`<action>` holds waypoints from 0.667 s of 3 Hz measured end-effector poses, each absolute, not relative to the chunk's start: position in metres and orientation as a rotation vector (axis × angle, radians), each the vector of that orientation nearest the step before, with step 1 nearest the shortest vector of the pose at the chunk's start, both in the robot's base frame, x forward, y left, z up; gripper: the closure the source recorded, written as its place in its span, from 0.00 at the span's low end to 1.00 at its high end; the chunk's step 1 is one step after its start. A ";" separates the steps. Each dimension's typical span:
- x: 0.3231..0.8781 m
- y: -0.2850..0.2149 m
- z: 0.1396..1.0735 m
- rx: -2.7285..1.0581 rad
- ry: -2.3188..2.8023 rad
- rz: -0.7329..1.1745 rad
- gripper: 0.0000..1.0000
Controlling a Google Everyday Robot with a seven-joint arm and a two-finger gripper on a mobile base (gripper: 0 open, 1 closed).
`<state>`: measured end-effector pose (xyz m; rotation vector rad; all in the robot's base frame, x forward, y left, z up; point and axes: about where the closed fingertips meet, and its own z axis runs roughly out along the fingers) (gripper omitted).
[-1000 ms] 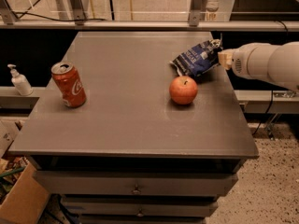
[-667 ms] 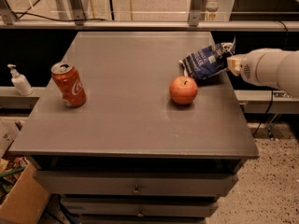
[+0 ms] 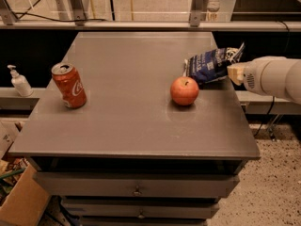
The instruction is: Move blue chip bag near apple
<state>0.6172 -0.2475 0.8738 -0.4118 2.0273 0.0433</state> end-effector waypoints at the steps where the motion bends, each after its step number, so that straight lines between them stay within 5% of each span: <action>1: 0.615 -0.221 0.864 -0.492 2.042 0.126 1.00; 2: 0.614 -0.206 0.855 -0.551 2.075 0.185 0.83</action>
Offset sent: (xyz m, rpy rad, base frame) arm -0.0031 0.0548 -0.0322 0.0471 0.1655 0.2160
